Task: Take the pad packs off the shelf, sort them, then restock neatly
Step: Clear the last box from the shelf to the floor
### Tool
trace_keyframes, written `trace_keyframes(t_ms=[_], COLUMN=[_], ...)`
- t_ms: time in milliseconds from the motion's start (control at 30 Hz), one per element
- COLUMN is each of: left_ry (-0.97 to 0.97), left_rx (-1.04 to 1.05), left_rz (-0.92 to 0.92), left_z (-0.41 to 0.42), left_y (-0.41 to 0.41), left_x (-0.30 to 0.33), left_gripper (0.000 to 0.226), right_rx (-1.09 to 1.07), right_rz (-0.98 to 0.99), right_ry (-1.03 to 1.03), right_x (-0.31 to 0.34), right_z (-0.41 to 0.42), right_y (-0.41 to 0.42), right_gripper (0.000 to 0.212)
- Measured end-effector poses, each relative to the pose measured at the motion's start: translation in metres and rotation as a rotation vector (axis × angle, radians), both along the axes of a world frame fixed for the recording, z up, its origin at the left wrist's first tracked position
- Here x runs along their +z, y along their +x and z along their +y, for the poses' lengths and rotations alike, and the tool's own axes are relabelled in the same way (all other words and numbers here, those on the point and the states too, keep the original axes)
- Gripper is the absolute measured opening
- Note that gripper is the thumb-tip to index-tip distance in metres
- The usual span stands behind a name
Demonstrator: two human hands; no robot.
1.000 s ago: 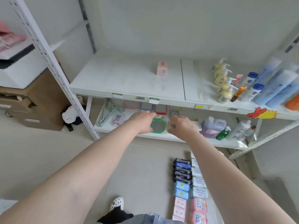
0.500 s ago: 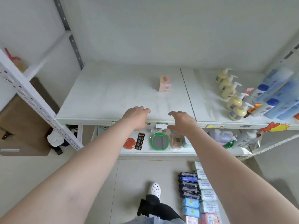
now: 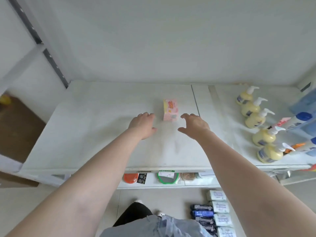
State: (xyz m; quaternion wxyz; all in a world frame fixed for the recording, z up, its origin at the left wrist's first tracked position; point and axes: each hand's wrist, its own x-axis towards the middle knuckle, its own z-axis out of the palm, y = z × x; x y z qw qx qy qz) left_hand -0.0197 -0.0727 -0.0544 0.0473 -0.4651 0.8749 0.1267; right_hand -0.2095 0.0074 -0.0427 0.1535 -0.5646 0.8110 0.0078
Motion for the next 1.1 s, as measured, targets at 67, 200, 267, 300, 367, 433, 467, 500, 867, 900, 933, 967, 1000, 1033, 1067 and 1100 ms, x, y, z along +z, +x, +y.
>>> trace_keyframes(t_ms=[67, 200, 267, 300, 367, 433, 467, 500, 867, 900, 933, 967, 1000, 1033, 1067, 1100], left_ry=[0.028, 0.116, 0.214, 0.282, 0.466, 0.616, 0.672, 0.716, 0.793, 0.839, 0.899, 0.965, 1.022, 1.059, 1.085, 1.098], left_rx=[0.036, 0.137, 0.217, 0.28, 0.419, 0.516, 0.547, 0.577, 0.678, 0.655, 0.628, 0.596, 0.559, 0.523, 0.496, 0.486], left_rz=[0.036, 0.16, 0.246, 0.303, 0.472, 0.668, 0.741, 0.794, 1.107, 1.089, 1.065, 1.037, 1.017, 1.017, 1.038, 1.065], left_z=[-0.02, -0.053, -0.063, -0.066, -0.065, -0.059, -0.053, -0.046, 0.022, 0.026, 0.033, 0.041, 0.051, 0.06, 0.071, 0.082], left_y=[-0.015, -0.043, -0.057, -0.064, -0.075, -0.08, -0.082, -0.082, -0.036, -0.027, -0.019, -0.011, -0.003, 0.003, 0.009, 0.015], left_x=[-0.005, -0.015, -0.021, -0.024, -0.032, -0.04, -0.039, -0.036, 0.0, 0.002, 0.004, 0.007, 0.01, 0.011, 0.012, 0.011], left_gripper=[0.056, 0.051, 0.047, 0.046, 0.047, 0.037, 0.027, 0.021, 0.06, 0.065, 0.066, 0.063, 0.057, 0.05, 0.044, 0.04], right_rx=[-0.052, -0.215, -0.331, -0.378, -0.428, -0.475, -0.528, -0.59, -0.549, -0.518, -0.486, -0.455, -0.429, -0.416, -0.423, -0.454], right_rz=[-0.025, -0.166, -0.312, -0.397, -0.548, -0.682, -0.755, -0.831, -1.243, -1.231, -1.223, -1.216, -1.216, -1.221, -1.238, -1.255], right_ry=[-0.014, -0.075, -0.122, -0.144, -0.188, -0.247, -0.285, -0.326, -0.351, -0.328, -0.314, -0.305, -0.306, -0.322, -0.354, -0.396], right_x=[-0.008, -0.023, -0.028, -0.031, -0.038, -0.041, -0.04, -0.04, 0.005, 0.007, 0.008, 0.009, 0.009, 0.009, 0.008, 0.006], right_z=[-0.016, -0.046, -0.059, -0.064, -0.072, -0.072, -0.07, -0.067, 0.011, 0.021, 0.031, 0.041, 0.052, 0.063, 0.075, 0.087], right_y=[-0.006, -0.014, -0.015, -0.015, -0.013, -0.007, -0.005, -0.004, -0.003, -0.002, 0.0, 0.004, 0.009, 0.015, 0.022, 0.03], right_gripper=[0.058, 0.053, 0.053, 0.052, 0.047, 0.039, 0.035, 0.03, 0.015, 0.017, 0.018, 0.02, 0.021, 0.023, 0.026, 0.03])
